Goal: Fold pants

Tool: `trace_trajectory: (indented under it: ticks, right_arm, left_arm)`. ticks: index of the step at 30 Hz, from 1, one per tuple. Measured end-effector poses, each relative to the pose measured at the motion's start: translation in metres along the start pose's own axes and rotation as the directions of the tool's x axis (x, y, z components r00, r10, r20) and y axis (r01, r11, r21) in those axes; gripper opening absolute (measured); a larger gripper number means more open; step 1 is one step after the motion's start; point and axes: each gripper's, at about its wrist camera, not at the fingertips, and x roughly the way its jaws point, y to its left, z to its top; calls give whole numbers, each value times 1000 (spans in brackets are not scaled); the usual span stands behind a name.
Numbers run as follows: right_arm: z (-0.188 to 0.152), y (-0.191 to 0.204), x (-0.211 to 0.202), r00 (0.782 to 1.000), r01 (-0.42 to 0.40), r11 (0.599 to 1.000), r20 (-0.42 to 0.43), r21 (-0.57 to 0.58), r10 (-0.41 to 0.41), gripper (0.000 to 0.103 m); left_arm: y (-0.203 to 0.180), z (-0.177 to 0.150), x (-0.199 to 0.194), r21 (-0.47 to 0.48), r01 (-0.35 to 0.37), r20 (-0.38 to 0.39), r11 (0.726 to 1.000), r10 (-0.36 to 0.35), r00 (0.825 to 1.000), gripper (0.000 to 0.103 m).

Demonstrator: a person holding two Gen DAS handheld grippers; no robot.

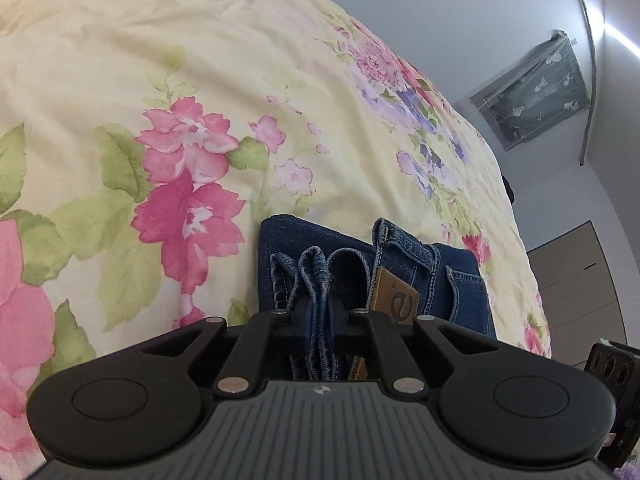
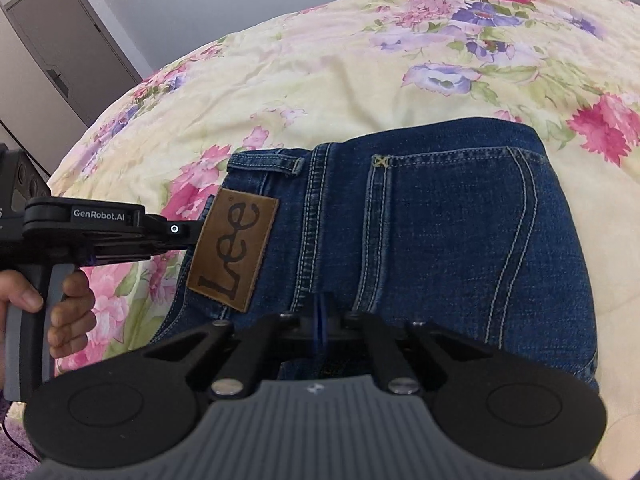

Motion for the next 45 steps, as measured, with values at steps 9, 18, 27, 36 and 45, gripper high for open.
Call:
trace_trajectory:
  ticks: [9, 18, 27, 36, 45]
  right_arm:
    - [-1, 1, 1, 1000, -5, 1000, 7, 20, 5, 0]
    - [8, -9, -42, 995, 7, 1000, 99, 9, -8, 13]
    - [1, -64, -90, 976, 135, 987, 159, 86, -147, 17]
    - [12, -59, -90, 959, 199, 980, 210, -25, -189, 11]
    - [53, -64, -26, 967, 214, 974, 158, -72, -201, 5]
  left_arm:
    - [-23, 6, -18, 30, 61, 43, 998, -62, 997, 33]
    - [-27, 5, 18, -14, 63, 22, 998, -63, 998, 35]
    - [-68, -5, -18, 201, -13, 140, 980, -15, 990, 8]
    - [-34, -11, -6, 185, -126, 120, 975, 105, 987, 8]
    - [-14, -8, 10, 176, -101, 99, 979, 85, 991, 9]
